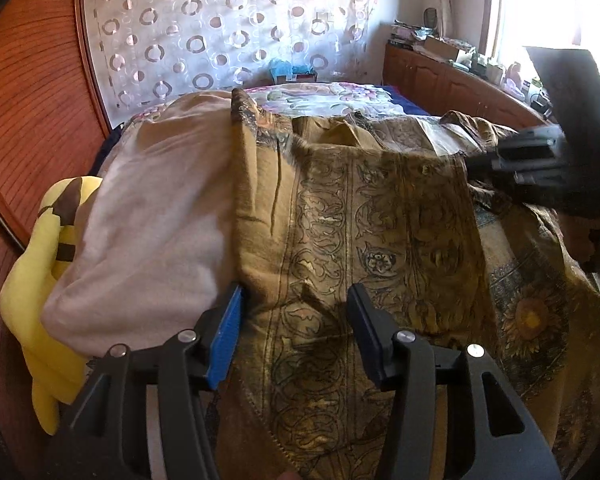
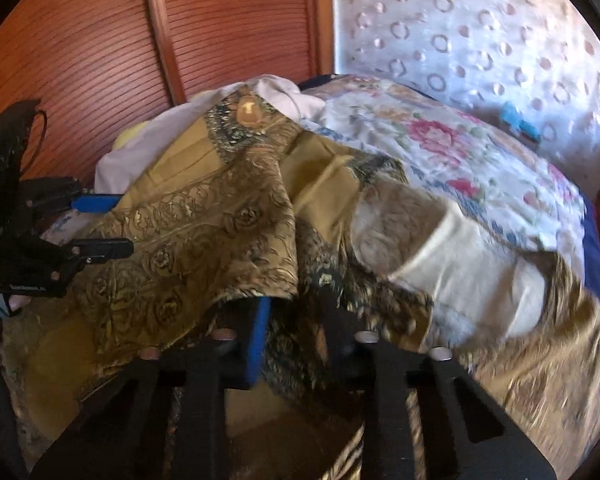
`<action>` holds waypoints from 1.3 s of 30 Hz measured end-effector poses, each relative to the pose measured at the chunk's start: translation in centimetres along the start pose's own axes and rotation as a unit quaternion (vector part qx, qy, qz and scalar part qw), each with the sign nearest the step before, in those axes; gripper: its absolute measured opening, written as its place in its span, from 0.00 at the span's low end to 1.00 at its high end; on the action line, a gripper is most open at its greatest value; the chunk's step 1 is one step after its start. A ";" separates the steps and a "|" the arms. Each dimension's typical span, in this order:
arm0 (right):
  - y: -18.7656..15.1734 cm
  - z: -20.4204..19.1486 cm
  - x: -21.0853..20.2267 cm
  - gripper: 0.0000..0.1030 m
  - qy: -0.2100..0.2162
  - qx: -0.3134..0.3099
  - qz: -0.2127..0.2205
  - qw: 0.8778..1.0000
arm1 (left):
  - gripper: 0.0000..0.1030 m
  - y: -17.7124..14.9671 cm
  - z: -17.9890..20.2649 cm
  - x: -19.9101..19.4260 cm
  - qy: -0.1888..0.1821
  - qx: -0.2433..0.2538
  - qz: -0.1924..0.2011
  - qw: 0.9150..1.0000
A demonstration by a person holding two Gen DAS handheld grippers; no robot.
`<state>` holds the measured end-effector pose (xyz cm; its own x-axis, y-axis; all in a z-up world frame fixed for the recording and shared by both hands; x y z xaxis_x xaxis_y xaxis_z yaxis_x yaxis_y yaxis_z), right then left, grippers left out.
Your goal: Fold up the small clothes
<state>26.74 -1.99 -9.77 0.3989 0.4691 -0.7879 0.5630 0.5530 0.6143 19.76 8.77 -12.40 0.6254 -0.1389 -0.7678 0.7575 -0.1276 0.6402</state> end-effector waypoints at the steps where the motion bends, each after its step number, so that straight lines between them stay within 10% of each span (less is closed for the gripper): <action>1: 0.2 0.1 -0.2 0.06 -0.021 -0.007 0.011 1.000 | 0.50 0.0 0.0 0.0 0.000 0.000 0.000 1.000; 5: 1.3 2.0 -3.1 0.06 -0.103 0.024 0.084 0.991 | 0.51 0.0 0.0 0.0 0.001 0.002 0.000 1.000; 14: -2.0 4.8 -6.6 0.08 -0.107 0.081 0.076 0.988 | 0.51 -0.1 0.6 0.2 0.027 0.023 -0.004 0.999; 21: -6.0 6.9 -12.5 0.43 -0.127 0.138 0.101 0.977 | 0.51 0.5 0.7 -1.2 0.029 0.003 0.008 1.000; 39: -19.3 14.2 -25.1 0.62 -0.257 0.259 0.108 0.925 | 0.51 5.7 9.8 -2.3 -0.035 0.040 0.050 0.997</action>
<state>16.14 -34.21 -2.46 0.7588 0.0662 -0.6479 0.6483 0.0181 0.7611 20.82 -1.25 -6.76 0.6807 -0.2232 -0.6977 0.6725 -0.1872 0.7160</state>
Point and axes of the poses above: each gripper's, at about its wrist camera, not at the fingertips, and x roughly the way its jaws point, z to its right, y to its top, the point moved 4 cm from there along x, roughly the way its jaws point, and after that the axes turned 2 degrees about -z, right-handed, at the moved point
